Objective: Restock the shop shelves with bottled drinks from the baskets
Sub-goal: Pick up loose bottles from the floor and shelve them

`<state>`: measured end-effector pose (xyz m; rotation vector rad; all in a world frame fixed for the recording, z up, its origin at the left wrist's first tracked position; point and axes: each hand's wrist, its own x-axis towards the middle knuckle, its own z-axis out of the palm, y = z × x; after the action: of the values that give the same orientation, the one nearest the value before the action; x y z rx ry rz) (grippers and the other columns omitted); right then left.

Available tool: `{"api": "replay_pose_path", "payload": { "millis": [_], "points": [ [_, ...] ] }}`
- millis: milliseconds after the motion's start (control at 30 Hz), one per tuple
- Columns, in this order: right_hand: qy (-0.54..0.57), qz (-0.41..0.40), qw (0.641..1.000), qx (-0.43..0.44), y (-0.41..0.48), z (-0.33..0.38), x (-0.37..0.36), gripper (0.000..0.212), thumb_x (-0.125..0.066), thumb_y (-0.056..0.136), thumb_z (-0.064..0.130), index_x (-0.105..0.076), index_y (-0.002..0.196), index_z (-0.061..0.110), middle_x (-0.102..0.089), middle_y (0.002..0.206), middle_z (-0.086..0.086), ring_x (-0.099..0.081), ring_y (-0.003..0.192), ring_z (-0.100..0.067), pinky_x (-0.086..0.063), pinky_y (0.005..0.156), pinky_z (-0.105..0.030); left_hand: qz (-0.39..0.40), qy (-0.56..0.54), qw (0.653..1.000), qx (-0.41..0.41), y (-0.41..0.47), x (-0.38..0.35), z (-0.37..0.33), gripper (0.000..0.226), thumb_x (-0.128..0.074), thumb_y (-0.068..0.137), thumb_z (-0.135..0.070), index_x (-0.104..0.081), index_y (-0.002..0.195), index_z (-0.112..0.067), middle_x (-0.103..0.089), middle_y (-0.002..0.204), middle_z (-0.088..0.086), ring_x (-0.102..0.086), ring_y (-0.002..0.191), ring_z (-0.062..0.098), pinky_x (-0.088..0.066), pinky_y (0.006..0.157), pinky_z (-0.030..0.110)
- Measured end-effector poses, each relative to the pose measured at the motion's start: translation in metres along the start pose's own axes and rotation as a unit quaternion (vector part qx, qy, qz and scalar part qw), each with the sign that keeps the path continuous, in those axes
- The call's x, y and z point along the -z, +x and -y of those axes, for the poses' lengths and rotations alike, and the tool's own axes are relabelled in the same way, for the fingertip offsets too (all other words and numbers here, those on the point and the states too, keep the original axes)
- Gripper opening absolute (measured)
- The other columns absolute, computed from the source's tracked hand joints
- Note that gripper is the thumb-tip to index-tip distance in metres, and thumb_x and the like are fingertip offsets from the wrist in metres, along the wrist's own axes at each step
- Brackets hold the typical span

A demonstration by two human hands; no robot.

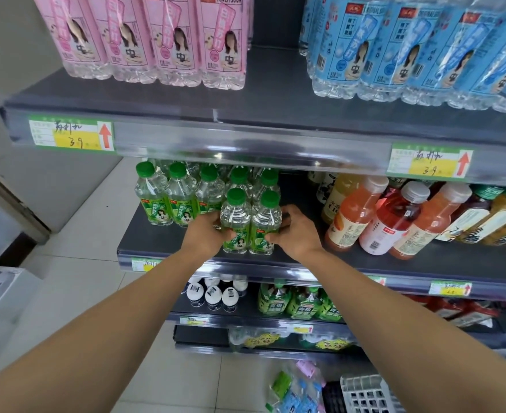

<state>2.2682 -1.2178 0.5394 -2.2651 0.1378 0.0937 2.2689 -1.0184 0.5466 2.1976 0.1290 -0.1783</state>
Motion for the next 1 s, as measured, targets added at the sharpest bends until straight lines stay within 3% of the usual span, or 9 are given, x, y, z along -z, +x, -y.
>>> {"api": "replay_pose_path", "payload": {
  "millis": [167, 267, 433, 567, 667, 733, 800, 867, 1000],
  "points": [
    [-0.03, 0.011, 0.999, -0.007, -0.019, -0.003, 0.007, 0.063, -0.08, 0.074, 0.023, -0.049, 0.128, 0.014, -0.061, 0.102, -0.002, -0.062, 0.098, -0.022, -0.046, 0.08, -0.026, 0.029, 0.114, 0.993, 0.001, -0.019, 0.0, 0.002, 0.017, -0.072, 0.082, -0.021, -0.058, 0.084, -0.012, -0.065, 0.099, 0.012, -0.061, 0.09, 0.027, -0.047, 0.076, 0.031],
    [-0.082, 0.02, 0.996, -0.003, -0.047, -0.013, 0.014, 0.046, -0.075, 0.08, 0.024, -0.057, 0.121, 0.015, -0.064, 0.111, -0.006, -0.061, 0.099, -0.021, -0.043, 0.078, -0.023, 0.018, 0.115, 0.993, -0.022, -0.041, -0.003, 0.01, 0.019, -0.068, 0.085, -0.017, -0.064, 0.096, -0.003, -0.064, 0.101, 0.018, -0.061, 0.099, 0.031, -0.044, 0.079, 0.032],
    [-0.144, 0.006, 0.989, -0.026, -0.111, -0.039, 0.015, 0.03, -0.07, 0.084, 0.027, -0.062, 0.11, 0.015, -0.067, 0.1, -0.005, -0.062, 0.095, -0.025, -0.051, 0.085, -0.037, 0.039, 0.141, 0.988, -0.057, -0.087, -0.016, 0.031, 0.04, -0.065, 0.088, -0.019, -0.059, 0.121, 0.002, -0.062, 0.121, 0.019, -0.058, 0.109, 0.033, -0.042, 0.084, 0.035],
    [-0.207, 0.022, 0.976, -0.07, -0.172, -0.077, 0.003, 0.027, -0.065, 0.087, 0.031, -0.062, 0.11, 0.019, -0.067, 0.102, -0.003, -0.062, 0.095, -0.024, -0.051, 0.081, -0.034, 0.095, 0.167, 0.979, -0.062, -0.133, -0.038, 0.061, 0.009, -0.065, 0.085, -0.018, -0.06, 0.088, -0.011, -0.058, 0.09, 0.01, -0.055, 0.085, 0.023, -0.041, 0.074, 0.031],
    [-0.206, 0.027, 0.972, -0.111, -0.213, -0.11, -0.007, 0.027, -0.064, 0.089, 0.032, -0.063, 0.112, 0.02, -0.066, 0.106, -0.002, -0.062, 0.095, -0.024, -0.053, 0.083, -0.037, 0.129, 0.183, 0.973, -0.062, -0.163, -0.063, 0.083, 0.019, -0.065, 0.084, -0.018, -0.066, 0.091, 0.0, -0.064, 0.092, 0.016, -0.058, 0.086, 0.026, -0.043, 0.074, 0.034],
    [-0.2, 0.03, 0.969, -0.14, -0.237, -0.132, -0.011, 0.026, -0.062, 0.09, 0.033, -0.063, 0.113, 0.02, -0.066, 0.105, -0.002, -0.062, 0.095, -0.023, -0.053, 0.082, -0.036, 0.163, 0.191, 0.967, -0.052, -0.183, -0.082, 0.094, 0.02, -0.066, 0.085, -0.018, -0.068, 0.097, -0.002, -0.065, 0.09, 0.01, -0.06, 0.091, 0.027, -0.04, 0.072, 0.029],
    [-0.194, 0.036, 0.967, -0.159, -0.259, -0.154, -0.015, 0.024, -0.062, 0.089, 0.03, -0.065, 0.111, 0.019, -0.066, 0.104, -0.002, -0.062, 0.098, -0.022, -0.052, 0.083, -0.035, 0.197, 0.203, 0.958, -0.042, -0.201, -0.104, 0.106, 0.011, -0.066, 0.084, -0.019, -0.067, 0.087, -0.008, -0.06, 0.084, 0.004, -0.062, 0.095, 0.028, -0.035, 0.066, 0.025],
    [-0.189, 0.037, 0.966, -0.171, -0.279, -0.176, -0.019, 0.019, -0.061, 0.088, 0.026, -0.066, 0.105, 0.018, -0.067, 0.103, -0.002, -0.061, 0.099, -0.023, -0.05, 0.081, -0.032, 0.215, 0.209, 0.953, -0.032, -0.217, -0.126, 0.119, 0.008, -0.065, 0.085, -0.018, -0.066, 0.087, -0.01, -0.066, 0.094, 0.007, -0.062, 0.101, 0.029, -0.041, 0.074, 0.026],
    [-0.193, 0.05, 0.961, -0.189, -0.313, -0.22, -0.031, 0.014, -0.06, 0.088, 0.025, -0.065, 0.1, 0.019, -0.068, 0.1, -0.005, -0.062, 0.095, -0.027, -0.047, 0.075, -0.031, 0.236, 0.203, 0.95, -0.004, -0.253, -0.172, 0.146, 0.034, -0.066, 0.086, -0.022, -0.065, 0.117, -0.007, -0.065, 0.119, 0.008, -0.058, 0.11, 0.025, -0.043, 0.092, 0.027]
  ]
}}
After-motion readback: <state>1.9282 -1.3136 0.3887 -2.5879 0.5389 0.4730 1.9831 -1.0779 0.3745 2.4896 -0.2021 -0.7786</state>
